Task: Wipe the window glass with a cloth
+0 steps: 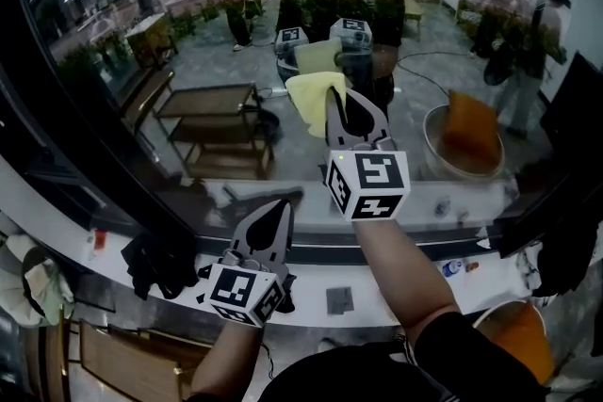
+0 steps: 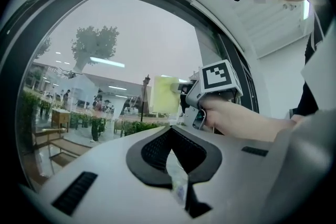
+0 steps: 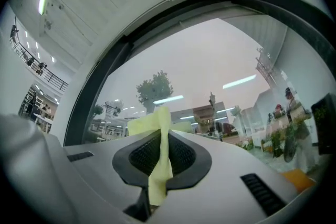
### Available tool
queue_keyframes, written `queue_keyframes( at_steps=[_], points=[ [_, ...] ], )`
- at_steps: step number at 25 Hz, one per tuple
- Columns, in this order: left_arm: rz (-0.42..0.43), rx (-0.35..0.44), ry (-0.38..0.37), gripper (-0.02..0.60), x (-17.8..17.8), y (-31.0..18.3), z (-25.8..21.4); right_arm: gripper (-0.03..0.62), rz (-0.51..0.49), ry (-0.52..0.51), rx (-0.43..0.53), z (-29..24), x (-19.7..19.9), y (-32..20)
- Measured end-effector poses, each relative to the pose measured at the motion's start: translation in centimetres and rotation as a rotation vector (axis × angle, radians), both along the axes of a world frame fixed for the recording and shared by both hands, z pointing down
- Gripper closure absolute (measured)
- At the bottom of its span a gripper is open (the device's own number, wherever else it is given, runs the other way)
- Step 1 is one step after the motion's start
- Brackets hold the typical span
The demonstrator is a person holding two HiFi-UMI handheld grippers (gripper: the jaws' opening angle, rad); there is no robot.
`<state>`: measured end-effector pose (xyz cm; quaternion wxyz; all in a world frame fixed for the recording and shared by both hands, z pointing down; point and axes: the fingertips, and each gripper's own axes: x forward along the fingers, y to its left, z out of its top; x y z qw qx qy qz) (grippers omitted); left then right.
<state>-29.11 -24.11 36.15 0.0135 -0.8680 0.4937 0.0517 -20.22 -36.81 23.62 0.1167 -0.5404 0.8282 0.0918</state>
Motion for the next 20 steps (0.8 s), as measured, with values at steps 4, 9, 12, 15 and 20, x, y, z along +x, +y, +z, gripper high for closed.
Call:
queue_keyframes(
  at_steps=[4,9,12,15,20],
  points=[
    [0.028,0.048,-0.024,0.577,1.6,0.3,-1.9,0.556,0.018,-0.002,0.039,-2.7,1.1,0.7],
    [0.053,0.064,-0.017,0.577,2.9,0.8,-3.2,0.555,0.04,-0.006,0.051,-4.5,1.7,0.7],
    [0.06,0.056,-0.014,0.577,4.0,1.1,-3.9,0.556,0.054,0.001,0.044,-5.1,2.7,0.3],
    [0.062,0.046,-0.013,0.577,5.0,1.2,-4.0,0.556,0.066,0.013,0.031,-5.4,3.6,-0.5],
    [0.065,0.052,-0.027,0.577,5.7,0.9,-4.0,0.556,0.081,0.027,0.021,-5.8,4.6,-1.5]
  ],
)
